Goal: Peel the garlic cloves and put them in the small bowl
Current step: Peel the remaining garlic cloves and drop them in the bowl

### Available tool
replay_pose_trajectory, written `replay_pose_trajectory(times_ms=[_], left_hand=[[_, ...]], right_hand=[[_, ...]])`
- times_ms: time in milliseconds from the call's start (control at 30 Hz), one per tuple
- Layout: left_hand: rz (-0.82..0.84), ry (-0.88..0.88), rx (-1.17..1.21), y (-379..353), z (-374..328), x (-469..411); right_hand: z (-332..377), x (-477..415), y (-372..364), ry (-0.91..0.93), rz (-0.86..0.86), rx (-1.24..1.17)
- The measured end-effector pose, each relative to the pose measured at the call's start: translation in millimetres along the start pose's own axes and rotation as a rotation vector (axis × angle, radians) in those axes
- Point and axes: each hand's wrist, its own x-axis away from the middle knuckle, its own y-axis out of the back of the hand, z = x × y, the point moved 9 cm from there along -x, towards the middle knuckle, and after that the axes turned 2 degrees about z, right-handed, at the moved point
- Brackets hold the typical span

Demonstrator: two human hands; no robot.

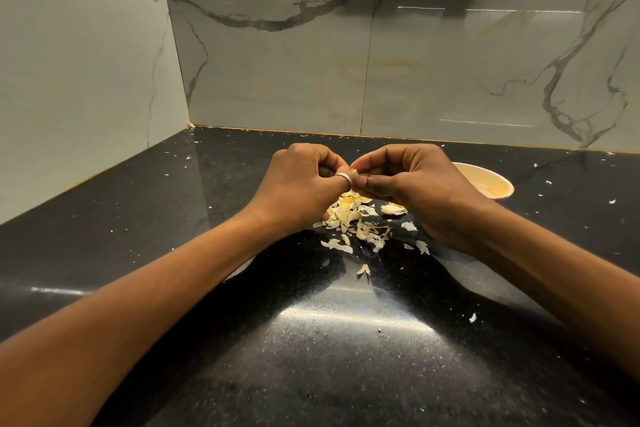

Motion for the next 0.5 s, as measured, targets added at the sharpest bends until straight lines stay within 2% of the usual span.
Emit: replay_pose_trajectory(times_ms=[300,500], left_hand=[[0.023,0.068,-0.002,0.4,5.7,-0.8],[0.039,0.067,0.008,-1.2,4.3,-0.4]], right_hand=[[-6.5,-2.9,-0.7,-0.082,-0.007,-0.294],[-8.0,-1.3,0.8,-0.115,0.009,-0.309]])
